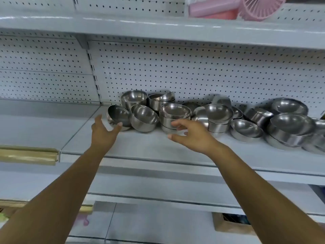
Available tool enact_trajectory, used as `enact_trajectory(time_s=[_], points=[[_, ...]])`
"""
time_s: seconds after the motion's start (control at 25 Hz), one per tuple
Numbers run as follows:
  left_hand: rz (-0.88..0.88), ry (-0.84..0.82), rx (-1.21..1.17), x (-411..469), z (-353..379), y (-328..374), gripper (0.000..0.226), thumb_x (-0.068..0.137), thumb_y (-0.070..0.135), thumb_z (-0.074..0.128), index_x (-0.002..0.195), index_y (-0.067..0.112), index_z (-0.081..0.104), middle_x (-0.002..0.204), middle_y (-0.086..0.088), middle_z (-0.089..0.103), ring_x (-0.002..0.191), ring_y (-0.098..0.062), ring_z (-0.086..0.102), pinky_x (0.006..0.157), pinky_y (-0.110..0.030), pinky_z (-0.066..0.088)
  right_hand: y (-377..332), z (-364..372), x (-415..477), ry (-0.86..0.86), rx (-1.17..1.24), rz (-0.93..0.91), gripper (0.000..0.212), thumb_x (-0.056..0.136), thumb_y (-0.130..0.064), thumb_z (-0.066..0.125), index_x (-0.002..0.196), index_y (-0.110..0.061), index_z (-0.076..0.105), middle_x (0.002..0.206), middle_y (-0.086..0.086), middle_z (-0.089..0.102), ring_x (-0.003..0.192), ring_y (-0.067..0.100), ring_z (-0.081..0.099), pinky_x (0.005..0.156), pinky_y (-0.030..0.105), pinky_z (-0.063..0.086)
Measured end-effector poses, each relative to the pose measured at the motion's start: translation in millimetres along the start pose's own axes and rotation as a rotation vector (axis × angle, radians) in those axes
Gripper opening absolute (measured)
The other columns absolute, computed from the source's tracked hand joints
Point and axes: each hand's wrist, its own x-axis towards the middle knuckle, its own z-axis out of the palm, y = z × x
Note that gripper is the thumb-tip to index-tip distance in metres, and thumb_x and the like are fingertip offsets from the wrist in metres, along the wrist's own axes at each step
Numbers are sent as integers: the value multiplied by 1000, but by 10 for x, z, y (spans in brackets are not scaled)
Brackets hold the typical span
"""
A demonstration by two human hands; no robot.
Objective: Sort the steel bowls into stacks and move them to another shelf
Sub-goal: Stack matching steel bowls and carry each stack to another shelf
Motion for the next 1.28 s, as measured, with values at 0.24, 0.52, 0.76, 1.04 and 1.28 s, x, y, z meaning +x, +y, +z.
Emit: enact_trajectory(time_s=[0.24,0.52,0.76,1.04,1.28], points=[[-9,-145,-199,309,3,-262,89,89,33,80,159,36,25,158,-9,41,139,-27,49,104,-36,43,98,461,198,315,277,39,38,89,-32,79,125,-26,67,118,-18,67,108,-2,63,96,23,54],[106,-240,-187,426,41,-319,102,87,26,83,159,50,14,148,-1,50,128,-16,57,114,-44,45,138,572,471,585,82,8,43,89,-25,78,130,-23,64,122,-9,48,88,3,59,82,5,44],[100,-154,-246,445,101,-311,99,83,22,86,156,49,24,129,-6,60,110,-8,67,95,-26,53,193,595,643,640,-134,77,29,95,-35,72,115,-14,72,129,2,51,87,12,60,83,28,53],[29,-185,-260,506,73,-247,101,85,25,84,157,50,17,119,-7,63,101,-9,68,83,-16,44,264,494,723,579,-186,25,19,96,-32,71,94,-13,75,92,-3,64,84,15,61,74,25,47],[-17,-167,-294,524,6,-266,99,79,26,89,153,52,29,111,-9,69,105,-16,69,90,-25,48,263,411,710,567,-90,32,9,91,-21,77,85,-14,76,82,-7,64,75,-2,58,69,3,38]])
